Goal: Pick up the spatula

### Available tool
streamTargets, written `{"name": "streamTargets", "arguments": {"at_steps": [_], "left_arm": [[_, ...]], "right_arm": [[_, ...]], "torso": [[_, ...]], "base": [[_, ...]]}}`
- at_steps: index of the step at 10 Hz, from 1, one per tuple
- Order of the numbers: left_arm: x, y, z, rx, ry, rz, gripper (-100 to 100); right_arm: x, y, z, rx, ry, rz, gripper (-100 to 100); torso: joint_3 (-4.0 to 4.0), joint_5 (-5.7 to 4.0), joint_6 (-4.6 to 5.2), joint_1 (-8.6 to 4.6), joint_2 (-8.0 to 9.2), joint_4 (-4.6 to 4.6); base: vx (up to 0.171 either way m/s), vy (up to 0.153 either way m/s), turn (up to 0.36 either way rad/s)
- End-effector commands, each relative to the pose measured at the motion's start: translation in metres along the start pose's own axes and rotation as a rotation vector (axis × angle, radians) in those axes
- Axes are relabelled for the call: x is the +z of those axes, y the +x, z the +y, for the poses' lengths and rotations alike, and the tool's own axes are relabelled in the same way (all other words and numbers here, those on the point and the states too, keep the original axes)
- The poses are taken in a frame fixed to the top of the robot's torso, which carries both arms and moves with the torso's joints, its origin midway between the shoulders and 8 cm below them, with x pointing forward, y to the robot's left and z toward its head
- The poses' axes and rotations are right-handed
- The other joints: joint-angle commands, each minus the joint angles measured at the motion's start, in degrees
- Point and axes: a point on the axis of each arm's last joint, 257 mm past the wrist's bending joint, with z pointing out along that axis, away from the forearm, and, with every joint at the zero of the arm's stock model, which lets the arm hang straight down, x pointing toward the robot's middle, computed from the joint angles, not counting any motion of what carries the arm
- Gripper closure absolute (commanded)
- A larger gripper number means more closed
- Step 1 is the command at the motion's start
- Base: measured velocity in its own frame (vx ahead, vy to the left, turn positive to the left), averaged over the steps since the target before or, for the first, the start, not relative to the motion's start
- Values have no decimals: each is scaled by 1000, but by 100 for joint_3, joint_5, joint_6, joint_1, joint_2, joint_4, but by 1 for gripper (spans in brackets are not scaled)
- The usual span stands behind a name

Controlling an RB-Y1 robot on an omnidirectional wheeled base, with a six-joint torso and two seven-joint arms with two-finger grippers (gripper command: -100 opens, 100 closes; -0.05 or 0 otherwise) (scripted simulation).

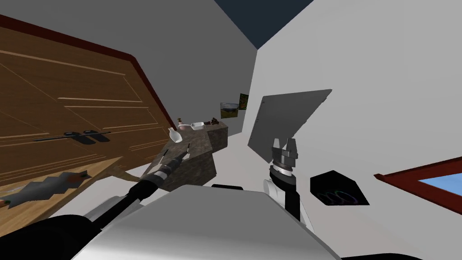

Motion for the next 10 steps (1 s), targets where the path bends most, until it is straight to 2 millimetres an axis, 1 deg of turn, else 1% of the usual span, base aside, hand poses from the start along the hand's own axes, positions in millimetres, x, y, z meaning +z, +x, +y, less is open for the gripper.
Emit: {"name": "streamTargets", "arguments": {"at_steps": [1, 2, 3, 4, 5, 6, 7, 8, 9, 10], "left_arm": [[-3, 2, 11, 30, -38, 23, -100], [-11, -4, 30, 46, -100, 38, -100], [-10, -4, 29, 55, -99, 45, -100], [-19, -9, 47, 67, -160, 59, -100], [-18, -9, 47, 76, -159, 67, -100], [-28, -15, 64, 86, -221, 82, -100], [-27, -15, 63, 95, -219, 90, -100], [-37, -20, 80, 98, -281, 102, -100], [-35, -20, 79, 111, -279, 113, -100], [-46, -25, 96, 110, -341, 125, -100]], "right_arm": [[0, 0, 0, 0, 0, 0, 0], [0, 0, 0, 0, 0, 0, 0], [0, 0, 0, 0, 0, 0, 0], [0, 0, 0, 0, 0, 0, 0], [0, 0, 0, 0, 0, 0, 0], [0, 0, 0, 0, 0, 0, 0], [0, 0, 0, 0, 0, 0, 0], [0, 0, 0, 0, 0, 0, 0], [0, 0, 0, 0, 0, 0, 0], [0, 0, 0, 0, 0, 0, 0]], "torso": [[0, 0, 0, 0, 0, 0], [-1, 2, -7, 1, -3, 0], [-3, 1, -3, -3, -6, -1], [-7, 0, -6, -7, -13, -2], [-9, -1, -3, -7, -16, -3], [-11, 0, -6, -6, -20, -3], [-11, 0, -4, -6, -20, -4], [-12, 1, -6, -6, -22, -4], [-13, 0, -3, -3, -23, -5], [-14, 1, -7, -2, -26, -5]], "base": [[-56, 38, -111], [-45, 16, -163], [-28, 11, -116], [-22, 13, -195], [-18, 15, -119], [-16, 12, -192], [-14, 16, -109], [-11, 22, -219], [-6, 25, -99], [4, 20, -198]]}}
